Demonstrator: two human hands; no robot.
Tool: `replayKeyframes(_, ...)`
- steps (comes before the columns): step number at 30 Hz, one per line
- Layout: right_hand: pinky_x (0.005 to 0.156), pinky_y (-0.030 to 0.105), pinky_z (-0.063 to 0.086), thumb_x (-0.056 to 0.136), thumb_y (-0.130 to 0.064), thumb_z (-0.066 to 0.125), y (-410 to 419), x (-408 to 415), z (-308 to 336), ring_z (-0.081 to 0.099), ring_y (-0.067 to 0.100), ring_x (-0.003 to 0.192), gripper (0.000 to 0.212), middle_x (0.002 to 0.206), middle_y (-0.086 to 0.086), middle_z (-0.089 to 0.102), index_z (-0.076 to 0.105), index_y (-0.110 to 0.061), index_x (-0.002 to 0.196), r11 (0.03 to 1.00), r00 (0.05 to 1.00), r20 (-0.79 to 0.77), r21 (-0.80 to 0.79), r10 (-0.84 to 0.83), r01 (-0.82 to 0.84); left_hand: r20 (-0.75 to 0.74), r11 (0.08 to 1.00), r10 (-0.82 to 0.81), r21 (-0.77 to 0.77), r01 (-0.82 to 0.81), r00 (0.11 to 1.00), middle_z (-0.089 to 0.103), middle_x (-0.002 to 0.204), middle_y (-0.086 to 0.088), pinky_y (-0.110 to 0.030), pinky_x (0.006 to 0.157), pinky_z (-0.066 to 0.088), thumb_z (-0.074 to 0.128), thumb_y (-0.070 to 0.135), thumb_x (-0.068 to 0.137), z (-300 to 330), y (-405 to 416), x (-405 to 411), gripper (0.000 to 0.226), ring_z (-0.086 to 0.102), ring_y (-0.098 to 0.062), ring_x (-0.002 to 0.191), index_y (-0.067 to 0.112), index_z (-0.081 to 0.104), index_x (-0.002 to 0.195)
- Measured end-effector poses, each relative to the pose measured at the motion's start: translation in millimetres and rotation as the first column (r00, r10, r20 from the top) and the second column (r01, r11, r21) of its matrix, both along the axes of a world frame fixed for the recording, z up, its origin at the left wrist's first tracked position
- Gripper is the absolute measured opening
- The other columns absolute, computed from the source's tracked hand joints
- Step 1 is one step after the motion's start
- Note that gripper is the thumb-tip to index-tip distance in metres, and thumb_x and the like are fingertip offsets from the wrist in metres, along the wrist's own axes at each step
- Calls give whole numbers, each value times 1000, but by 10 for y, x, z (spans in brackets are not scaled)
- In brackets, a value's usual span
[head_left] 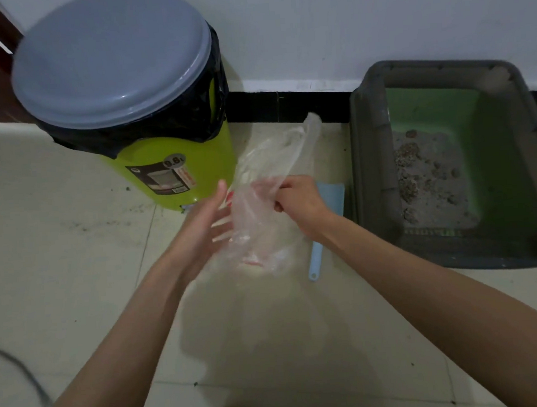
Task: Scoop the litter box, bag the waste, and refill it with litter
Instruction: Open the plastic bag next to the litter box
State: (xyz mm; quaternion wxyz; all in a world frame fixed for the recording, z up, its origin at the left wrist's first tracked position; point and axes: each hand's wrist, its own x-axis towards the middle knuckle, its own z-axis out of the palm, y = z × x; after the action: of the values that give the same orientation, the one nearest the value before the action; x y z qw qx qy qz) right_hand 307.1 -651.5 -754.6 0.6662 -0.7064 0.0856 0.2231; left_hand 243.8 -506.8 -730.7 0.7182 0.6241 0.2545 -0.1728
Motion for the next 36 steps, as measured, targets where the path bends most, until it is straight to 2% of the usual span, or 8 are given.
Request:
replayKeyframes(7, 83, 34, 54, 87, -11, 63, 12, -123, -54, 64, 12, 89, 18, 91, 1, 71, 73, -6, 102, 933, 897, 312, -278, 314, -229, -112, 1000, 19, 27, -17, 994, 59, 78, -6, -28, 68, 54, 63, 25, 86, 184, 6, 393, 16, 58, -14, 65, 11, 58, 93)
replayKeyframes(11, 50, 16, 39, 87, -3, 59, -156, -135, -50, 45, 2, 50, 14, 55, -4, 53, 70, 6, 91, 956, 971, 161, -261, 178, -132, -102, 986, 162, 58, -156, 982, 59, 52, -3, -20, 51, 55, 53, -8, 85, -49, 31, 334, 15, 53, -9, 45, 4, 59, 78)
replayKeyframes(17, 49, 20, 54, 95, -1, 45, -314, -35, -41, 55, 15, 65, 18, 64, 8, 62, 57, -5, 81, 844, 828, -516, 324, -221, 427, -213, 895, 320, -251, -369, 923, 57, 80, -3, -29, 67, 52, 46, 7, 94, -288, 172, 127, 19, 58, -14, 69, 17, 51, 79)
replayKeyframes(23, 70, 37, 53, 92, 1, 31, -373, 52, 15, 64, 28, 89, 25, 66, 15, 66, 50, -2, 76, 716, 762, -613, 434, -211, 548, -285, 594, 489, -583, -554, 824, 70, 68, -11, -40, 86, 50, 51, -13, 65, -428, 167, -26, 25, 70, -23, 61, 1, 55, 85)
replayKeyframes(27, 40, 4, 39, 97, 8, 28, -345, 57, 66, 52, -2, 40, 41, 44, 6, 47, 35, -15, 65, 830, 866, -460, 394, -194, 395, -155, 635, 419, -654, -411, 894, 66, 85, -18, -39, 64, 57, 50, 0, 60, -414, 109, -42, 26, 65, -28, 73, 0, 57, 85)
replayKeyframes(30, 61, 15, 38, 87, -24, 52, -370, 79, -43, 47, 13, 66, 28, 52, 0, 53, 41, -18, 63, 866, 910, -366, 371, -194, 334, -42, 629, 333, -735, -255, 942, 55, 122, -15, -48, 94, 45, 50, 14, 64, -377, 153, -27, 49, 52, -35, 113, 5, 51, 112)
replayKeyframes(32, 60, 24, 34, 95, -30, 41, -354, 163, -85, 38, 16, 64, 36, 60, 1, 49, 49, -15, 64, 725, 867, -418, 505, -270, 469, 59, 697, 209, -709, -107, 976, 56, 107, -9, -40, 88, 49, 68, 13, 49, -362, 182, -17, 61, 56, -26, 102, 10, 50, 108)
replayKeyframes(36, 48, 21, 47, 97, -20, 35, -378, 203, -37, 56, 12, 53, 45, 59, 1, 57, 62, -13, 62, 773, 911, -381, 526, -160, 355, 149, 985, -10, -170, 35, 989, 59, 101, -4, -28, 79, 46, 64, -11, 53, -431, 64, -21, 90, 58, -13, 84, 26, 34, 129)
